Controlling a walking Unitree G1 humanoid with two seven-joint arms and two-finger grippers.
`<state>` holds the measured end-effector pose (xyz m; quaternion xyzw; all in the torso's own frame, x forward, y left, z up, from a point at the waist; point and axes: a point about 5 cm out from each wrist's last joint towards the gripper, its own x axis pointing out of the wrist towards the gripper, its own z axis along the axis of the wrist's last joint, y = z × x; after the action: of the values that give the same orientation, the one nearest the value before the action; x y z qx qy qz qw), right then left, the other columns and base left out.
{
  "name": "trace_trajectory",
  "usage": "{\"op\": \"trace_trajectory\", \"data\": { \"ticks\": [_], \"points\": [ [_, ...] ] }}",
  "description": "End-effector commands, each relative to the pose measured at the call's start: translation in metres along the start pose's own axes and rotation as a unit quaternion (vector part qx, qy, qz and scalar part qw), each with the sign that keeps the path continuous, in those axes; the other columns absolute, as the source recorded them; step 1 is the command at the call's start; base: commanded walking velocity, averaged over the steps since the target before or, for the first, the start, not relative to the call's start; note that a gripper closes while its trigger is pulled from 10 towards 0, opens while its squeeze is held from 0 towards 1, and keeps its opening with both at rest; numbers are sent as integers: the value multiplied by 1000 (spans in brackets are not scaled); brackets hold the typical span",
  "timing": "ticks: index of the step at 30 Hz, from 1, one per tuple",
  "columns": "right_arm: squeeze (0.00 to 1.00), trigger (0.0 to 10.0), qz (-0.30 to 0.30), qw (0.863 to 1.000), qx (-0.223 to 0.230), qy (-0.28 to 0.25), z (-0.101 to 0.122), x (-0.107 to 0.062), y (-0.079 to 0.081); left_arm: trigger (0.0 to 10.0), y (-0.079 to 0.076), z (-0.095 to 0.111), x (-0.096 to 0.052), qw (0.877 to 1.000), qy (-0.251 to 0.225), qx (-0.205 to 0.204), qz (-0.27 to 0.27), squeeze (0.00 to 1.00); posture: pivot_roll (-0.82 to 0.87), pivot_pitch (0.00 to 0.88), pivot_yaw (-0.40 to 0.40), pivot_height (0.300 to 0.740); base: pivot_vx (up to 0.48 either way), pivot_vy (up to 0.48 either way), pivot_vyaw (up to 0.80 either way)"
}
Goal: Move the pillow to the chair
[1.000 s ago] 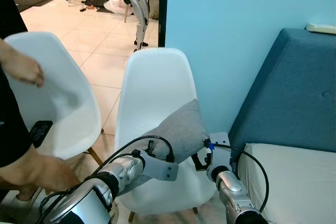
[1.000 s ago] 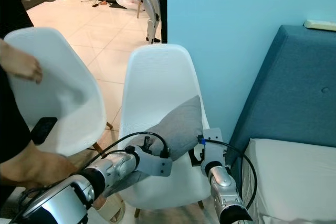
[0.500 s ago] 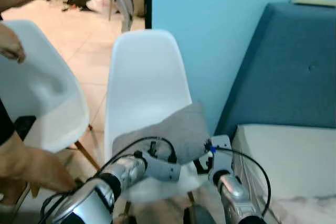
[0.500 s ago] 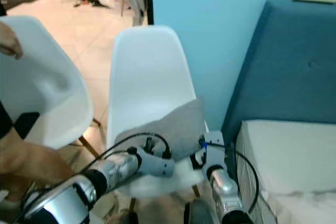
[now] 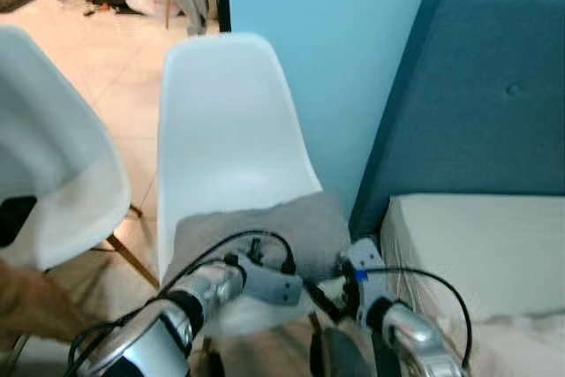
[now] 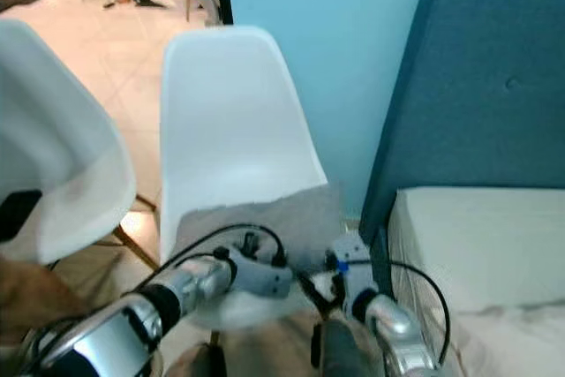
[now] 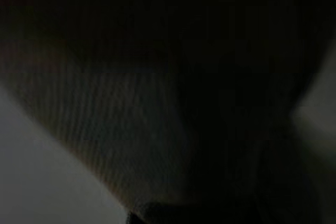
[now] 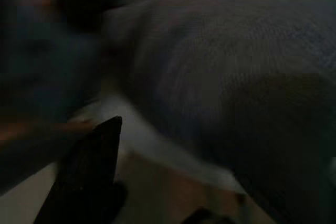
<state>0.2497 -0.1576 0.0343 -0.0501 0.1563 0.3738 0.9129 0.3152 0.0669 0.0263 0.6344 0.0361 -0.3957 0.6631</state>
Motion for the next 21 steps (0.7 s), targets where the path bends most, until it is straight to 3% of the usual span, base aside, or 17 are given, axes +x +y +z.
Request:
{"op": "trace_trajectory", "data": {
  "ticks": [1, 5, 21],
  "points": [
    [0, 10000, 44, 998, -15, -50, 24, 6, 8, 10000, 3, 2, 1, 1000, -3, -6, 1, 0, -96, 99, -12, 619, 0, 0, 0],
    [0, 10000, 69, 993, -33, -87, 37, 0, 12, 10000, 1, 1, 0, 1000, -1, -12, -2, 0, -97, 97, -12, 619, 0, 0, 0],
    [0, 10000, 84, 993, -34, -69, 38, -7, 21, 10000, 0, -1, 0, 1000, 6, -7, -3, 0, -97, 107, -22, 599, 0, 0, 0]
  ]
}}
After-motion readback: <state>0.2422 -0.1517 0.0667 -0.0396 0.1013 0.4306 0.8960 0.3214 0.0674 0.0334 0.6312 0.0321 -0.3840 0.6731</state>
